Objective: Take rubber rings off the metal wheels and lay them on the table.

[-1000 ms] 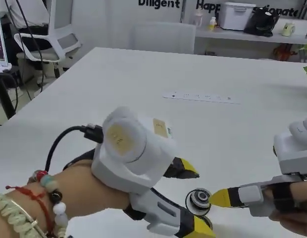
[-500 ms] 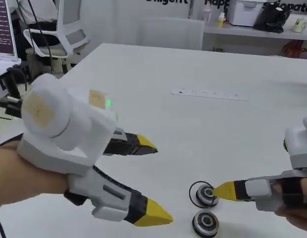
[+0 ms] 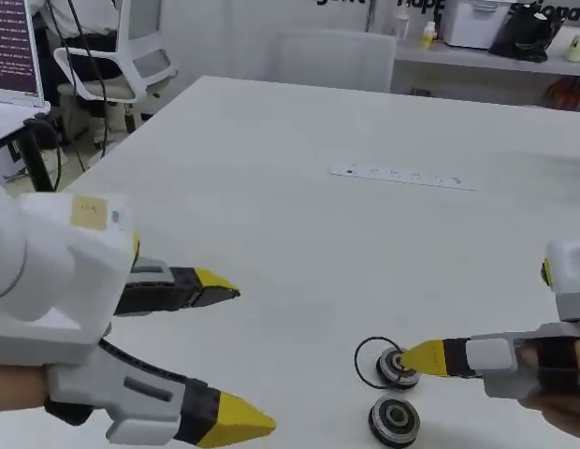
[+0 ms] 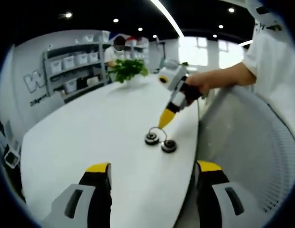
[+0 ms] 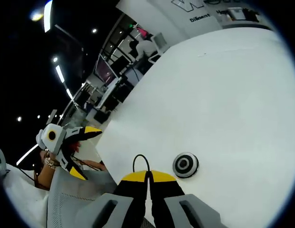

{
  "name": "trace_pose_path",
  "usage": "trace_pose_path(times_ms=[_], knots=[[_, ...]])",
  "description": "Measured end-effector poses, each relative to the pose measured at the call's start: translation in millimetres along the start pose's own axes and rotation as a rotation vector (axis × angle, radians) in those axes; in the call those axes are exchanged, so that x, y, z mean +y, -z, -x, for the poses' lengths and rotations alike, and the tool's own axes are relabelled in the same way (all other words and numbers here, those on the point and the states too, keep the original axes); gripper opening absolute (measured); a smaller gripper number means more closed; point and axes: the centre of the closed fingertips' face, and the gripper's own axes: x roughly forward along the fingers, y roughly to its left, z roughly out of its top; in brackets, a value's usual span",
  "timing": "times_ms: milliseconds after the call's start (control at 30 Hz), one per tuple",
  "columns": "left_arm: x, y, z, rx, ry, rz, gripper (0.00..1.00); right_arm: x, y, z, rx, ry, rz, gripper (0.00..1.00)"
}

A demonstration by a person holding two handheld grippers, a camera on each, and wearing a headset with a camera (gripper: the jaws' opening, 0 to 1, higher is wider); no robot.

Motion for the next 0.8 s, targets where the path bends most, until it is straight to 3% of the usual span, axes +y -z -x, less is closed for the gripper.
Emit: trace_pose_path(times_ms=[300, 500, 800], knots=[[-9.7, 9.8, -6.2, -0.002, 0.005, 0.044, 0.75, 10.7, -1.4, -7.4, -0.014, -0.03, 0.043, 0.0], [-8.0, 15.4, -6.6, 0.005, -0.016, 0.06, 0.75, 20.6, 2.0, -18.3, -0.018, -0.048, 0.09, 0.0], [-6.5, 17.5, -6.7, 0.001, -0.031, 0.076, 0.74, 19.0, 12.3, -36.0, 0.009, -0.018, 0.208, 0.0]])
